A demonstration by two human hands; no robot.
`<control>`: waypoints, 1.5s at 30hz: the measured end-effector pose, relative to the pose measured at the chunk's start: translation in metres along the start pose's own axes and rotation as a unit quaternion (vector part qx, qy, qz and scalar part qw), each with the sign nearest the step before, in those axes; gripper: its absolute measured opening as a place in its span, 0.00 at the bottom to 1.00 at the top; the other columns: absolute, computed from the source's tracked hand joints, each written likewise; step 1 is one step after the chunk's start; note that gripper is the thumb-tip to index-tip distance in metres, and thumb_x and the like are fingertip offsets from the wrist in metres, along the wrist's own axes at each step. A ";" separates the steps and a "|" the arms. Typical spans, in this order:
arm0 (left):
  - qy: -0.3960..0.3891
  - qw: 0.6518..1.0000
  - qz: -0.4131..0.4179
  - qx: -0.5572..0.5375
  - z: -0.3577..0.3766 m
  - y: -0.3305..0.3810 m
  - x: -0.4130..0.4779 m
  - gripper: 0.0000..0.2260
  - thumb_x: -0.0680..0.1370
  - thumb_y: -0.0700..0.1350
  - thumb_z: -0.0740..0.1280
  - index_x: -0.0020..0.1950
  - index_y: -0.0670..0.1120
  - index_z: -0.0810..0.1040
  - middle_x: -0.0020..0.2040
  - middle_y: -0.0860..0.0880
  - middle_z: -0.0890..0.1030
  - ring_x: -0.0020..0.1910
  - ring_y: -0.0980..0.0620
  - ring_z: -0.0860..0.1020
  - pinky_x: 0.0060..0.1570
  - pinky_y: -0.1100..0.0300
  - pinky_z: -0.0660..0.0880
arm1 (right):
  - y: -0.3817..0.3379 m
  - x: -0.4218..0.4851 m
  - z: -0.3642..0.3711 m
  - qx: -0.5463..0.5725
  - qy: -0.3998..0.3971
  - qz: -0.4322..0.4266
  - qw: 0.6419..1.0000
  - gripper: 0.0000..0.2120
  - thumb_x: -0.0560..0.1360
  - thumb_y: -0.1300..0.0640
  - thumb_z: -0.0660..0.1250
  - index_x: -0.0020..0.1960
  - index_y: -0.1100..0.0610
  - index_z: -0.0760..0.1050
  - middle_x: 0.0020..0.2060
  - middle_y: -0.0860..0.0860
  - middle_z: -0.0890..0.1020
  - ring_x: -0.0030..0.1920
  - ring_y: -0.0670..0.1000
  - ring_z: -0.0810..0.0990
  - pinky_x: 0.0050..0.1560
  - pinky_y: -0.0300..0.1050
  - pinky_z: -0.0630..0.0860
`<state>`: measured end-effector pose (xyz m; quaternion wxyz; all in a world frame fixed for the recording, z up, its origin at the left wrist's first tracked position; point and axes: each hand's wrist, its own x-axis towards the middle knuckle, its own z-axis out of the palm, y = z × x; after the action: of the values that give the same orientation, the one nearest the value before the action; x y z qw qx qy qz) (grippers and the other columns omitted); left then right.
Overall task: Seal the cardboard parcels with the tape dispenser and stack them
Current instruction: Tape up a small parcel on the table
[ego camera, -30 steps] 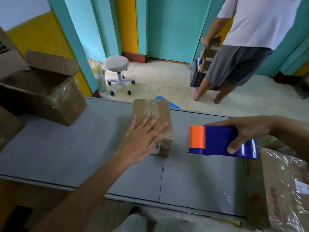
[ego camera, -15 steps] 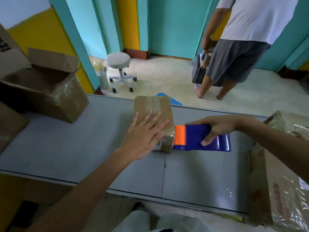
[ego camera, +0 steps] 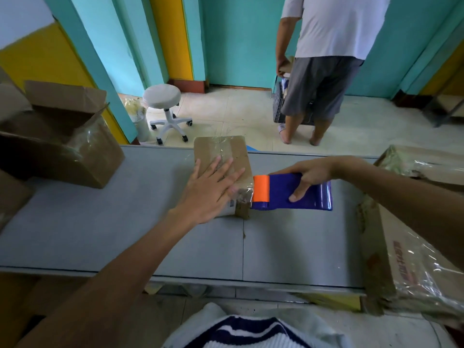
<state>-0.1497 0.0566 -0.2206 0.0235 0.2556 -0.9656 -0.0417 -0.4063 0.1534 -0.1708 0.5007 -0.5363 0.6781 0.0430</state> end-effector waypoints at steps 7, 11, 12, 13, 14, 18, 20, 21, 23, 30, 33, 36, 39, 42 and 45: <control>0.006 1.000 0.013 0.004 0.002 0.000 -0.001 0.29 0.72 0.63 0.30 0.73 0.62 0.42 0.77 0.55 0.45 0.76 0.53 0.41 0.70 0.46 0.35 | 0.014 -0.002 0.021 0.112 -0.008 0.006 0.994 0.27 0.64 0.52 0.72 0.61 0.45 0.70 0.52 0.50 0.81 0.50 0.52 0.81 0.44 0.43 0.79; -0.008 1.000 0.011 0.012 -0.001 0.001 0.000 0.26 0.75 0.64 0.33 0.73 0.62 0.41 0.77 0.54 0.44 0.76 0.52 0.40 0.71 0.44 0.36 | 0.026 0.001 0.033 0.157 -0.014 0.011 0.987 0.30 0.61 0.47 0.74 0.61 0.48 0.71 0.53 0.54 0.81 0.52 0.56 0.81 0.46 0.47 0.79; -0.011 1.000 0.009 0.015 -0.001 0.001 0.002 0.25 0.75 0.63 0.34 0.73 0.62 0.40 0.77 0.54 0.44 0.75 0.52 0.40 0.72 0.44 0.36 | 0.026 0.002 0.032 0.162 -0.015 0.013 0.987 0.32 0.59 0.46 0.75 0.61 0.49 0.71 0.54 0.54 0.81 0.52 0.56 0.81 0.47 0.48 0.79; -0.013 1.000 0.009 0.017 -0.001 0.001 0.002 0.25 0.75 0.62 0.35 0.72 0.62 0.39 0.77 0.54 0.43 0.75 0.52 0.40 0.72 0.44 0.36 | 0.027 0.004 0.033 0.168 -0.011 0.016 0.986 0.33 0.59 0.45 0.75 0.62 0.49 0.71 0.54 0.54 0.81 0.52 0.56 0.81 0.48 0.48 0.79; -0.012 1.000 0.009 0.013 -0.002 -0.001 0.001 0.24 0.75 0.62 0.35 0.71 0.62 0.39 0.77 0.54 0.43 0.75 0.53 0.40 0.72 0.44 0.36 | 0.028 0.006 0.033 0.160 -0.005 0.018 0.987 0.33 0.60 0.47 0.75 0.62 0.51 0.71 0.53 0.54 0.82 0.51 0.55 0.81 0.47 0.47 0.79; 0.013 0.997 -0.013 -0.069 -0.003 -0.024 -0.007 0.26 0.74 0.66 0.32 0.71 0.63 0.42 0.77 0.55 0.47 0.75 0.55 0.41 0.72 0.45 0.37 | 0.071 -0.008 0.054 0.036 0.011 0.081 0.996 0.29 0.65 0.57 0.76 0.64 0.55 0.73 0.55 0.54 0.82 0.47 0.48 0.80 0.45 0.36 0.76; 0.017 0.998 -0.017 -0.061 -0.005 -0.027 -0.004 0.28 0.73 0.67 0.32 0.72 0.62 0.43 0.77 0.55 0.47 0.76 0.55 0.42 0.72 0.45 0.37 | 0.087 -0.018 0.056 0.058 0.029 0.079 0.995 0.33 0.62 0.53 0.75 0.66 0.53 0.72 0.52 0.49 0.82 0.48 0.46 0.81 0.43 0.33 0.75; 0.012 0.999 -0.008 -0.036 -0.005 -0.023 0.001 0.27 0.74 0.66 0.33 0.73 0.62 0.43 0.77 0.55 0.47 0.76 0.54 0.42 0.72 0.45 0.37 | 0.086 -0.019 0.054 0.061 0.034 0.080 0.994 0.33 0.61 0.52 0.75 0.66 0.52 0.72 0.51 0.47 0.82 0.48 0.45 0.80 0.43 0.32 0.74; -0.013 1.000 0.010 -0.007 -0.005 -0.013 0.007 0.25 0.77 0.65 0.35 0.74 0.62 0.44 0.77 0.55 0.47 0.76 0.53 0.43 0.72 0.44 0.37 | 0.076 -0.013 0.053 0.076 0.026 0.084 0.993 0.28 0.66 0.55 0.76 0.64 0.50 0.72 0.49 0.46 0.81 0.46 0.45 0.79 0.41 0.33 0.74; -0.013 1.000 0.006 -0.017 -0.003 -0.014 0.008 0.27 0.73 0.65 0.33 0.73 0.62 0.43 0.77 0.56 0.46 0.75 0.55 0.41 0.70 0.48 0.34 | 0.051 0.027 0.039 0.029 -0.020 0.123 0.992 0.28 0.65 0.53 0.75 0.63 0.51 0.74 0.49 0.51 0.82 0.44 0.51 0.81 0.42 0.42 0.78; -0.008 1.000 0.004 -0.017 -0.004 -0.015 0.007 0.26 0.75 0.65 0.34 0.73 0.62 0.43 0.77 0.56 0.44 0.75 0.56 0.40 0.69 0.49 0.33 | 0.054 0.026 0.029 0.014 -0.046 0.143 0.988 0.30 0.61 0.50 0.75 0.63 0.49 0.73 0.49 0.50 0.82 0.45 0.52 0.81 0.42 0.43 0.78; -0.004 1.000 0.011 -0.021 -0.004 -0.015 0.004 0.26 0.74 0.64 0.33 0.72 0.63 0.42 0.76 0.57 0.42 0.74 0.57 0.37 0.69 0.48 0.32 | 0.064 0.018 0.028 0.010 -0.066 0.162 0.985 0.32 0.60 0.48 0.73 0.63 0.48 0.71 0.52 0.51 0.80 0.47 0.52 0.81 0.44 0.43 0.79; -0.011 1.000 0.007 -0.023 -0.005 -0.014 0.004 0.24 0.74 0.63 0.34 0.71 0.64 0.40 0.73 0.59 0.39 0.73 0.58 0.36 0.70 0.48 0.32 | 0.073 0.009 0.032 0.040 -0.063 0.161 0.984 0.31 0.60 0.47 0.73 0.62 0.46 0.70 0.55 0.51 0.80 0.50 0.52 0.80 0.43 0.41 0.79; -0.014 0.999 -0.001 -0.037 -0.006 -0.014 0.003 0.25 0.75 0.65 0.38 0.70 0.63 0.34 0.73 0.59 0.38 0.73 0.58 0.37 0.70 0.50 0.32 | 0.078 0.006 0.030 0.016 -0.055 0.176 0.983 0.30 0.65 0.46 0.75 0.64 0.47 0.69 0.56 0.50 0.79 0.54 0.52 0.79 0.49 0.44 0.79; 0.043 0.982 -0.015 -0.186 -0.010 -0.013 0.005 0.30 0.74 0.66 0.47 0.70 0.62 0.34 0.76 0.56 0.40 0.73 0.61 0.41 0.71 0.53 0.39 | 0.077 0.008 0.026 -0.054 -0.038 0.194 0.979 0.34 0.68 0.43 0.73 0.70 0.48 0.66 0.60 0.50 0.76 0.58 0.53 0.77 0.56 0.47 0.77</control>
<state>-0.1468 0.0419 -0.2122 0.1118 0.2624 -0.9353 -0.2096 -0.4481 0.1960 -0.2258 0.4786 -0.4189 0.7463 0.1962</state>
